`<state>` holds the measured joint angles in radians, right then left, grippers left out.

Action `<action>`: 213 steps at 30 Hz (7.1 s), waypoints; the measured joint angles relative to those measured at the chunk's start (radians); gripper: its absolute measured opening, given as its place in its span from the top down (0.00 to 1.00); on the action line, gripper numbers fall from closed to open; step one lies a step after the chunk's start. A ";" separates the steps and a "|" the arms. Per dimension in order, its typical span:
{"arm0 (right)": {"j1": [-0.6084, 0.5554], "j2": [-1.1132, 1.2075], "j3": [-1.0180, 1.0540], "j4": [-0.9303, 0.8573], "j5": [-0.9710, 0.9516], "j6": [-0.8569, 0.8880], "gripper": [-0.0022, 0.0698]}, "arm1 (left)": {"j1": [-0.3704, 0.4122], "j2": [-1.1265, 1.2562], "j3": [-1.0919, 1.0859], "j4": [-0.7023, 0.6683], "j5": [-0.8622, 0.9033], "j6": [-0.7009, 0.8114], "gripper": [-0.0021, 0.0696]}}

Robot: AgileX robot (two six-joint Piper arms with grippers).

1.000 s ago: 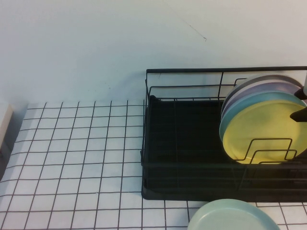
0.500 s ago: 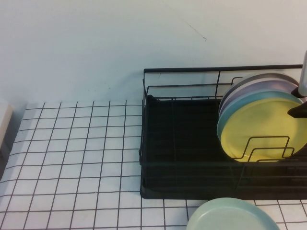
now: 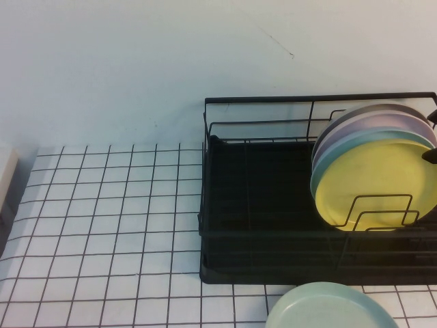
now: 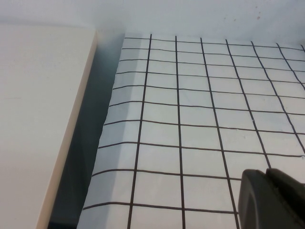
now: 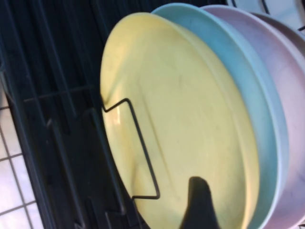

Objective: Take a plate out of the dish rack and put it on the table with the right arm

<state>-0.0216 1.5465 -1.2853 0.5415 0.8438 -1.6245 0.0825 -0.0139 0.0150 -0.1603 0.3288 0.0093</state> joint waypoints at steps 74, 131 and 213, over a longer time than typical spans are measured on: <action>0.002 -0.458 0.659 0.202 0.257 0.940 0.84 | 0.000 0.000 0.000 0.000 0.000 0.000 0.98; 0.002 -0.651 0.450 0.286 0.219 0.602 0.96 | 0.000 0.000 0.000 0.000 0.000 0.000 0.98; -0.040 -1.558 1.308 -0.541 -0.487 1.433 0.97 | 0.000 0.000 0.000 0.000 0.000 0.000 0.98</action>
<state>-0.0615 -0.0113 0.0227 0.0000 0.3563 -0.1917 0.0825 -0.0139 0.0150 -0.1603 0.3288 0.0093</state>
